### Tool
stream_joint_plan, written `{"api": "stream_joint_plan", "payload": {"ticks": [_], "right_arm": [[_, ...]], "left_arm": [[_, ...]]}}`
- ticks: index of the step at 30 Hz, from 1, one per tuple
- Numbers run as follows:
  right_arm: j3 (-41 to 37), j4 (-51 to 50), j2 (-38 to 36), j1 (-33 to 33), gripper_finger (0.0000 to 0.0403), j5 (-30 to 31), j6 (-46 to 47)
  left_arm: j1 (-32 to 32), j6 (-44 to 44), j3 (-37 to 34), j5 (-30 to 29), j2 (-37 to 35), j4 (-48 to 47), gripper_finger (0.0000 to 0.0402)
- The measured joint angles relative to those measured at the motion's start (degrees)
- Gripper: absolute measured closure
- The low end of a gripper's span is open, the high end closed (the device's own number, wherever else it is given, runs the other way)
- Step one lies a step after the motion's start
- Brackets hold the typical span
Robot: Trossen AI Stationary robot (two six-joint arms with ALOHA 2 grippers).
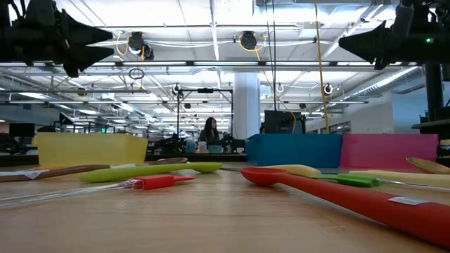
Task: Pick & Place Kitchen Items
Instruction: Put the yellow knife into the yellow bin
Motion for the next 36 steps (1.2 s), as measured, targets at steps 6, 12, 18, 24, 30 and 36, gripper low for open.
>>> {"api": "stream_joint_plan", "payload": {"ticks": [6,12,18,24,30,36], "right_arm": [[0.0,12.4,9.5,0.0,0.0298,-7.8,1.9],[1.2,25.4,22.5,0.0,0.0293,-10.4,1.5],[5.6,26.5,34.9,0.0,0.0297,-10.4,1.5],[6.0,26.7,41.7,0.0,0.0296,-10.4,1.5],[6.1,27.5,43.5,0.0,0.0300,-10.3,2.1],[6.2,27.6,43.6,0.0,0.0300,-10.3,2.0]], "left_arm": [[0.0,1.0,0.0,0.0,11.0,12.8,0.0128],[0.0,0.6,4.2,-0.1,25.8,20.5,0.0128],[-0.1,-0.6,13.8,-0.1,42.0,19.4,0.0128],[0.0,-0.6,25.8,-4.3,53.4,5.1,0.0130],[1.4,-6.4,39.0,-10.4,62.4,-15.0,0.0168],[4.7,-13.9,44.9,-10.1,70.0,-23.3,0.0209]]}}
